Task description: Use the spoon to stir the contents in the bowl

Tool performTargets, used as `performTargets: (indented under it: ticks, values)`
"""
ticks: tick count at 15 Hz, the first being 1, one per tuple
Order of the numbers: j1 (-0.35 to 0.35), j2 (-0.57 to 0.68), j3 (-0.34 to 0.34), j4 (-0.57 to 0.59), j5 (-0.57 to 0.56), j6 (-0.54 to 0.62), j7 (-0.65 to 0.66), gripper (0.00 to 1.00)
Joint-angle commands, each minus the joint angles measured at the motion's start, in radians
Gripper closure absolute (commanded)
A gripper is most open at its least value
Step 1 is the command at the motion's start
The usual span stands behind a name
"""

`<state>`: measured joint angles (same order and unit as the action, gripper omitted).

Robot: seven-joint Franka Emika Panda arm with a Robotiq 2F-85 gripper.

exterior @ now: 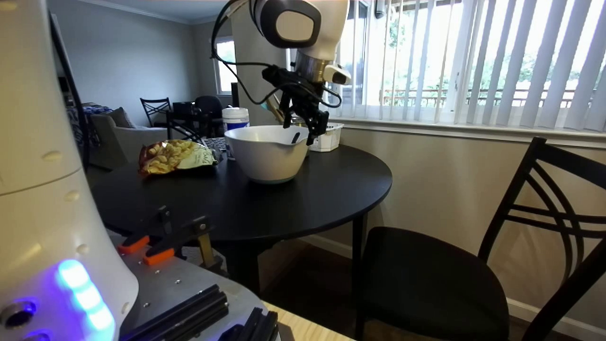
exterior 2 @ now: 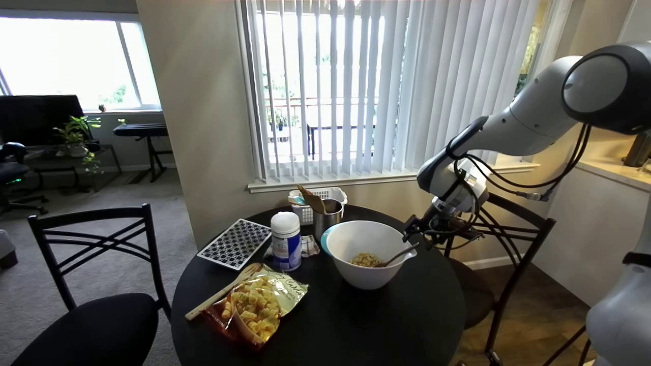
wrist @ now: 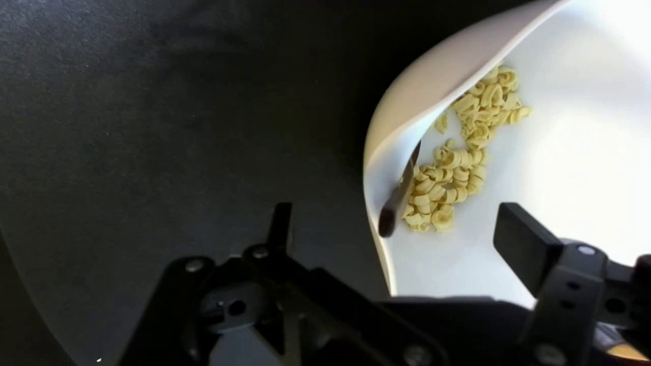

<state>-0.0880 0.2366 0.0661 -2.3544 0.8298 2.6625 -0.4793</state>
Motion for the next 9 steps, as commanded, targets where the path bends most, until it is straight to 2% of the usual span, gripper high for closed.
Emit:
performTargets:
  ticks: [1, 2, 6, 9]
  values:
    - [-0.024, -0.012, 0.02, -0.013, 0.11, 0.024, -0.102, 0.25]
    - [-0.024, -0.012, 0.017, -0.013, 0.126, 0.018, -0.116, 0.26]
    - [-0.027, -0.007, 0.009, -0.007, 0.159, -0.011, -0.141, 0.53]
    - [-0.034, 0.001, -0.018, 0.004, 0.101, -0.074, -0.073, 0.72]
